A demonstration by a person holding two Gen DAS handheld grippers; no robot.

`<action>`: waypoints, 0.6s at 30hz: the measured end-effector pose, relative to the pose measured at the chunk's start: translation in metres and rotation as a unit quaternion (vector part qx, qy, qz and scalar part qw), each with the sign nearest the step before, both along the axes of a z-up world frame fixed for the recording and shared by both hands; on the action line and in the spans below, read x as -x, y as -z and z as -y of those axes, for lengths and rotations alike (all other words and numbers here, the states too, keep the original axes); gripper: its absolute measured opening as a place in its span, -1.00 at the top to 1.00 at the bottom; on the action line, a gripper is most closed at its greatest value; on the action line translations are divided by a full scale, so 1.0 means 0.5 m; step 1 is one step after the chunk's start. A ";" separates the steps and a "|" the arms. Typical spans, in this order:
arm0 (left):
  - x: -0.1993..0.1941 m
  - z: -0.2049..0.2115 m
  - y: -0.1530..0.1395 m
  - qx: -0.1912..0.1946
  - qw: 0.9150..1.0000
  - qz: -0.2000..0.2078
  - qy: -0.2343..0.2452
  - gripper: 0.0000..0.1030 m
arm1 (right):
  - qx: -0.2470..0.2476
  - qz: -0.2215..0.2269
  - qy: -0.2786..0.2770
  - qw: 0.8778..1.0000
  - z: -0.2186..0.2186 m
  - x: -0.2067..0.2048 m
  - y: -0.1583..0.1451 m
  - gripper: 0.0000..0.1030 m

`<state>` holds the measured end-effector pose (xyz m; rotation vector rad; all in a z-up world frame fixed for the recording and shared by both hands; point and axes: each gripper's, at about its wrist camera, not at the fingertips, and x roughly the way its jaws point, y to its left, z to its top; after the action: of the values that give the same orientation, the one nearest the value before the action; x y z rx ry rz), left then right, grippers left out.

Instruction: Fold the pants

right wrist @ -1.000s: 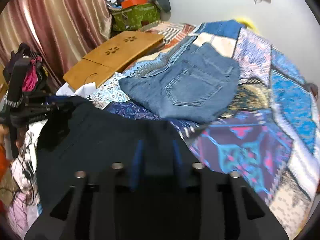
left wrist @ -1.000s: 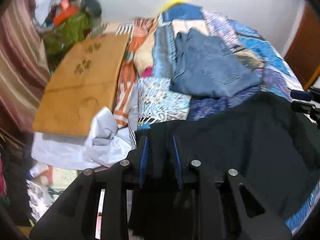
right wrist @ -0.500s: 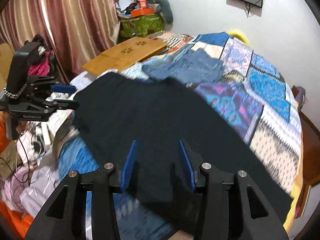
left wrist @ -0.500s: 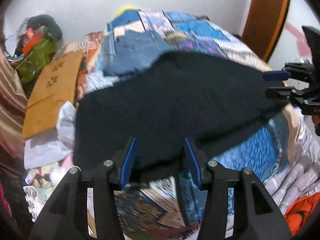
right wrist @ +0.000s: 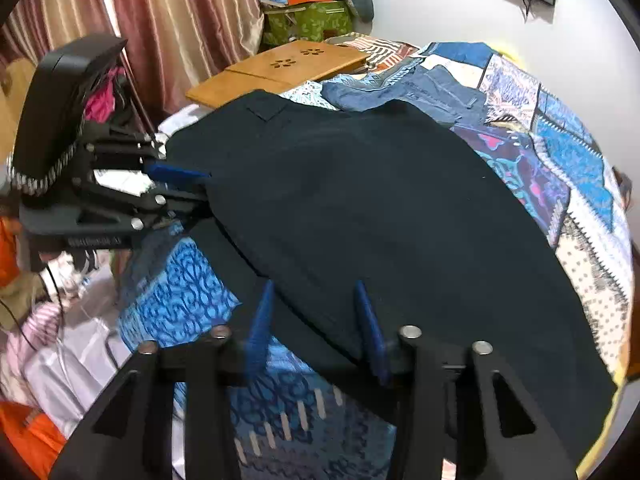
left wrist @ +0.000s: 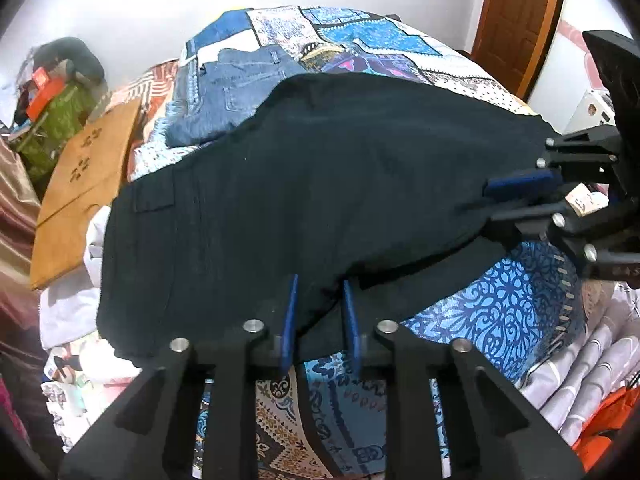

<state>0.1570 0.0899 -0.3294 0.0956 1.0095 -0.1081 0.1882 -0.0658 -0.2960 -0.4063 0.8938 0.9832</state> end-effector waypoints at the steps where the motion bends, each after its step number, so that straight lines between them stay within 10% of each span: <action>1: 0.003 -0.004 -0.005 0.004 1.000 0.001 -0.004 0.68 | -0.003 -0.002 -0.001 1.000 -0.002 0.001 -0.001 0.71; 13: 0.061 -0.031 0.019 0.054 0.998 -0.024 -0.034 0.86 | -0.025 -0.022 0.004 0.999 0.015 0.032 0.011 0.81; 18: 0.073 -0.045 -0.024 0.052 0.997 -0.004 -0.048 0.84 | -0.050 -0.041 0.017 0.998 0.028 0.025 -0.031 0.31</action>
<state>0.1207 0.1122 -0.3176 -0.0493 1.0132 -0.0726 0.1755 -0.0800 -0.2803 -0.2666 0.9170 1.0155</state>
